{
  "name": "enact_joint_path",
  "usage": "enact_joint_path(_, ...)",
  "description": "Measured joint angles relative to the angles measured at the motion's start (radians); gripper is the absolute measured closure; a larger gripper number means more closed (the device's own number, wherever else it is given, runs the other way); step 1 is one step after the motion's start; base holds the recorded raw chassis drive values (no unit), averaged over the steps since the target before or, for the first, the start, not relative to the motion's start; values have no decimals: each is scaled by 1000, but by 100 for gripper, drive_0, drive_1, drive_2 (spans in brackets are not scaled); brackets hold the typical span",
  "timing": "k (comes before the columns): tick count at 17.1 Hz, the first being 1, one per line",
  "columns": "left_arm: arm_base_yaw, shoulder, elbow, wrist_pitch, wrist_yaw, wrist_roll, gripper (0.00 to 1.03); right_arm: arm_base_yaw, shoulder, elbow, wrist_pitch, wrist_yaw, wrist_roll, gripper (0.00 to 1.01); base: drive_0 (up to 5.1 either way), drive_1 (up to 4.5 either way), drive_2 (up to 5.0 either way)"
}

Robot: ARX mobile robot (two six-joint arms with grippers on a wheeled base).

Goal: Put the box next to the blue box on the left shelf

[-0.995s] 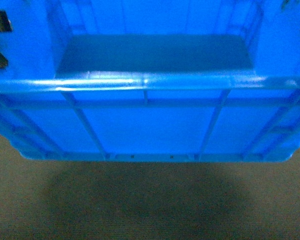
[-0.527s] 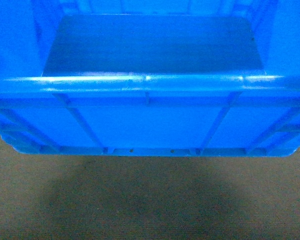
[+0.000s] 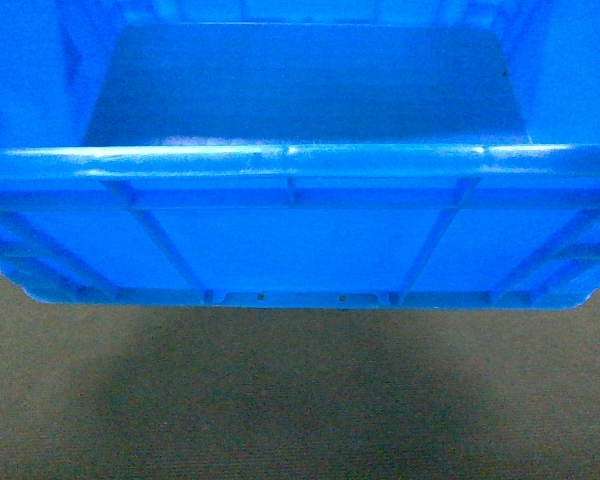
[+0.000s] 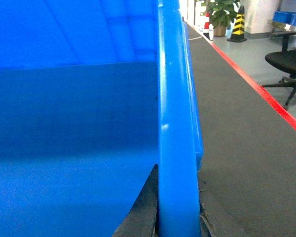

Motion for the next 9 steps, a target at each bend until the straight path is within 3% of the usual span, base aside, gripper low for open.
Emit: enact_joint_path(9, 0, 0, 0, 0, 0, 0, 88, 0, -1, 0, 0, 2, -1, 93, -143, -143, -143)
